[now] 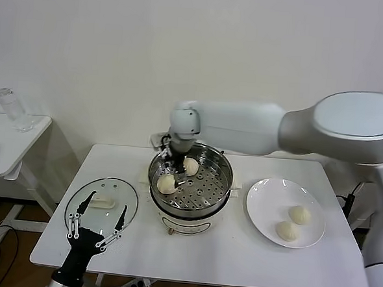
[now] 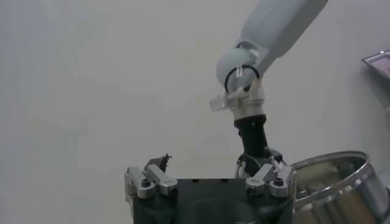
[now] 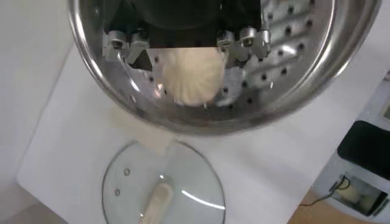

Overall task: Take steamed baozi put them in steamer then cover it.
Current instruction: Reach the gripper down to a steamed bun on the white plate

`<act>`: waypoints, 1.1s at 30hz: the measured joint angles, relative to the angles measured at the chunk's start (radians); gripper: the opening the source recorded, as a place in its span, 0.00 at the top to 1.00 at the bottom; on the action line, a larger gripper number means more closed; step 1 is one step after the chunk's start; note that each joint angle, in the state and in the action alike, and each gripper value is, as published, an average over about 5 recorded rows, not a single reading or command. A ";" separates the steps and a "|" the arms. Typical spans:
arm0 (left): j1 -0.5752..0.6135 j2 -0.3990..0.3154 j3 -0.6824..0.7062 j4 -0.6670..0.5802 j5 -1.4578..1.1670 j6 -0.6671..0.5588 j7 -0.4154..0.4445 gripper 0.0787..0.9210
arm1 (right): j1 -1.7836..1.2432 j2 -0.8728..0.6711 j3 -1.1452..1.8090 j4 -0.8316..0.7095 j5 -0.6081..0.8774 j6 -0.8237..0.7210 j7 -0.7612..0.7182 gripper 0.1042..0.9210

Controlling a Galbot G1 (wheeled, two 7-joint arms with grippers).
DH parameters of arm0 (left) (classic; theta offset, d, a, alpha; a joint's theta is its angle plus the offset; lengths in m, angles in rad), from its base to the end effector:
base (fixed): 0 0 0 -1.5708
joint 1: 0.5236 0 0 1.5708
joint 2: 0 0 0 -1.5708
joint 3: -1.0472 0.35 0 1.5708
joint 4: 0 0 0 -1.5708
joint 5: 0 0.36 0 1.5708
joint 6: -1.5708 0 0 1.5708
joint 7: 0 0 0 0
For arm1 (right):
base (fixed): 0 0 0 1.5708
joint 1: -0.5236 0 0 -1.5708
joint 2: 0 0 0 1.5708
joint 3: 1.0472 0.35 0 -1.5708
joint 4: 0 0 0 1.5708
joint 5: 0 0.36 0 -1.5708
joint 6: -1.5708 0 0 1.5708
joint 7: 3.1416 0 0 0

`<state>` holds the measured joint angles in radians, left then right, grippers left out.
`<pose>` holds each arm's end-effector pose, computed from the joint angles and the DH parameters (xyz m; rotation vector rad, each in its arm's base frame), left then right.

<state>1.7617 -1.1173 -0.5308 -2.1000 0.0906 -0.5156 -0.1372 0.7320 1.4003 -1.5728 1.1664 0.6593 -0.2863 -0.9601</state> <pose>0.1363 0.0757 -0.3171 0.3406 2.7203 0.4971 0.5559 0.1987 -0.0522 1.6325 -1.1917 1.6091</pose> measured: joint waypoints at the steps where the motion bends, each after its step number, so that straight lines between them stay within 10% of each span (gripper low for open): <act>1: -0.001 0.000 0.001 -0.001 0.000 0.001 0.000 0.12 | 0.012 -0.025 0.007 0.012 -0.012 0.005 -0.013 0.12; 33: 0.012 -0.009 -0.001 -0.010 0.023 0.020 -0.008 0.12 | -0.218 -0.787 0.136 0.100 -0.403 0.222 -0.199 0.12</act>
<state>1.7735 -1.1268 -0.5321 -2.1097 0.1134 -0.4953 -0.1450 0.5137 0.6131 -1.4370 1.2665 0.2560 -0.0640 -1.1595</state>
